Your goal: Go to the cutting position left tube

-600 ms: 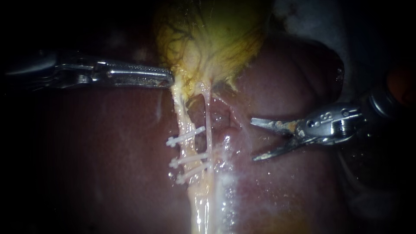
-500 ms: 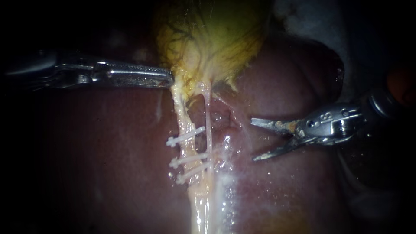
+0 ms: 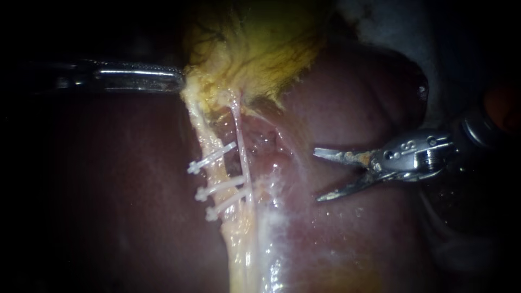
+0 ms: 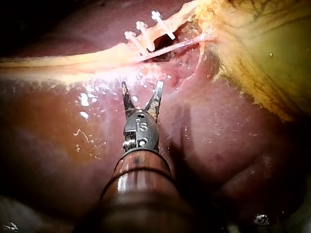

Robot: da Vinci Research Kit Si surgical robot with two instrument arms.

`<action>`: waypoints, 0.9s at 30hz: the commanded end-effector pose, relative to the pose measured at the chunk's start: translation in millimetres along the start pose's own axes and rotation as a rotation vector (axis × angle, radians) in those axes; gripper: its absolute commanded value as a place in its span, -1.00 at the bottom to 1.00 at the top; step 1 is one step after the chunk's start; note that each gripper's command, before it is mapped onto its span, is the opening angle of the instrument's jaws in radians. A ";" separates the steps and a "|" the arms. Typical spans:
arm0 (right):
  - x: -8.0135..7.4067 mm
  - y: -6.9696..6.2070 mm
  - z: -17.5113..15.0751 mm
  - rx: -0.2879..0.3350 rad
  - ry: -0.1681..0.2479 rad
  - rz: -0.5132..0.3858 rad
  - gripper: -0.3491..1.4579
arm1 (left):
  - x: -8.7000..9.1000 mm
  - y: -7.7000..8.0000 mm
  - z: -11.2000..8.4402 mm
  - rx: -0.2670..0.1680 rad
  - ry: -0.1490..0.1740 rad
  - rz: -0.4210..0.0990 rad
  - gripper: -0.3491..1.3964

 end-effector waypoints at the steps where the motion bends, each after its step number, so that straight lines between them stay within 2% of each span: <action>1: 0.0 0.0 0.0 0.004 0.001 0.001 0.92 | 0.0 0.0 0.0 -0.002 -0.001 0.000 -1.00; 5: 0.2 0.0 0.2 0.053 0.010 0.002 0.87 | 0.0 0.0 0.0 -0.002 -0.001 0.000 -1.00; 7: 0.5 0.1 0.6 0.133 0.026 0.002 0.81 | 0.0 0.0 0.0 -0.002 -0.001 0.000 -1.00; 8: 0.8 0.1 0.9 0.155 0.030 -0.001 0.81 | 0.0 0.0 0.0 -0.002 -0.001 0.000 -1.00; 13: 1.9 0.1 2.6 0.194 0.034 0.034 0.79 | 0.0 -0.1 0.0 -0.002 -0.001 0.000 -1.00; 19: 3.4 0.1 4.7 0.238 0.072 0.093 0.78 | 0.1 -0.1 0.0 -0.002 -0.001 0.000 -1.00; 27: 4.1 0.1 7.2 0.299 0.100 0.142 0.78 | 0.1 -0.2 0.1 -0.008 -0.002 0.000 -1.00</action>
